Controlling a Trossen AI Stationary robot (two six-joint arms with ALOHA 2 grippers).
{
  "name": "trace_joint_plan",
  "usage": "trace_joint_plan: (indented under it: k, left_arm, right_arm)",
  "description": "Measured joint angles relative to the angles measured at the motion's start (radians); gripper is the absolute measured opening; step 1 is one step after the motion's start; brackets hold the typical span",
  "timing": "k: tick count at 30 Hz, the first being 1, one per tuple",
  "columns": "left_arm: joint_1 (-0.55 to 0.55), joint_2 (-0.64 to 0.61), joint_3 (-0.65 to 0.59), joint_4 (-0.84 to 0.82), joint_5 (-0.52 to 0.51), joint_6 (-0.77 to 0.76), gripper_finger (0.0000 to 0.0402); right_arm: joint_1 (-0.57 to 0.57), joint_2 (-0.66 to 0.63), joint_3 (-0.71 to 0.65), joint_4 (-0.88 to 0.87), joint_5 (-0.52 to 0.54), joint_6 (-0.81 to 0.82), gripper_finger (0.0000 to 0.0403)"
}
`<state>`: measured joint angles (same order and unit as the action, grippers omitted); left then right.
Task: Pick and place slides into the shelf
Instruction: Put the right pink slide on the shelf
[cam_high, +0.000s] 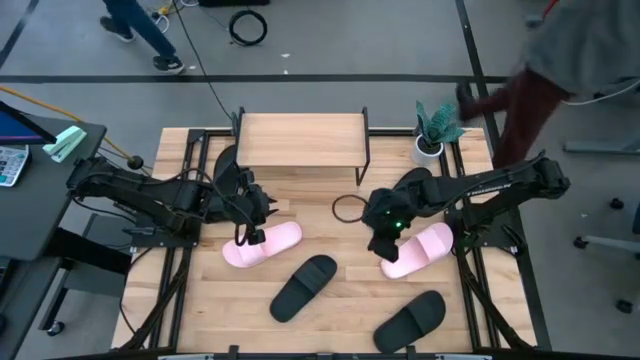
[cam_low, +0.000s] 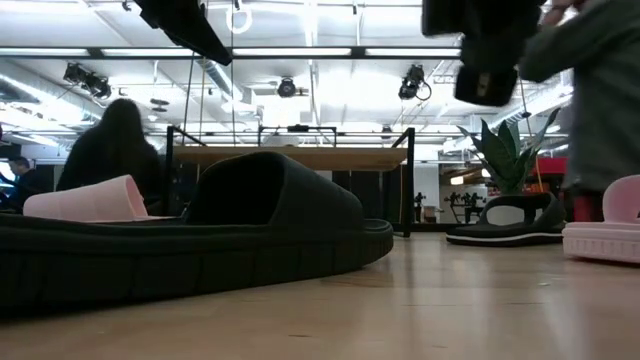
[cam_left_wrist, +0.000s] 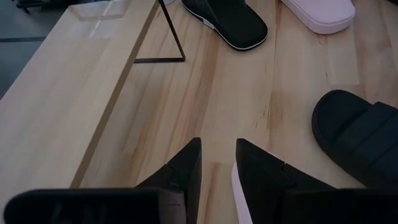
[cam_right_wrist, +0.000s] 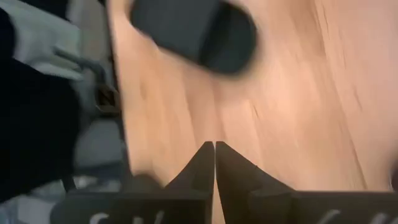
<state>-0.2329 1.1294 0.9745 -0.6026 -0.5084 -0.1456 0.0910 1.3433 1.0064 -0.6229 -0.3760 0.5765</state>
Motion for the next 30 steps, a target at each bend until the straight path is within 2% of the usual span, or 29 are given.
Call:
trace_joint_plan:
  k: [3, 9, 12, 19, 24, 30]
  left_arm:
    - [0.000, 0.000, 0.000, 0.000, 0.000, 0.000, 0.0105]
    - [0.000, 0.000, 0.000, 0.000, 0.000, 0.001, 0.0103]
    - [0.000, 0.000, 0.000, 0.000, 0.000, 0.001, 0.0101]
    - [0.000, 0.000, 0.000, -0.001, 0.000, 0.002, 0.0091]
    - [0.000, 0.000, 0.000, -0.001, 0.000, 0.003, 0.0085]
    - [0.000, 0.000, 0.000, -0.001, 0.000, 0.013, 0.0083]
  right_arm:
    - [-0.001, -0.004, 0.000, -0.112, 0.018, 0.031, 0.0036]
    - [-0.001, -0.016, 0.000, -0.435, 0.122, 0.070, 0.0066]
    - [0.000, -0.016, 0.000, -0.542, 0.161, 0.159, 0.0081]
    - [0.064, -0.008, 0.000, -0.558, 0.215, 0.297, 0.0101]
    - [0.142, 0.035, 0.000, -0.560, 0.286, 0.353, 0.0103]
    - [0.244, 0.109, -0.001, -0.562, 0.323, 0.430, 0.0103]
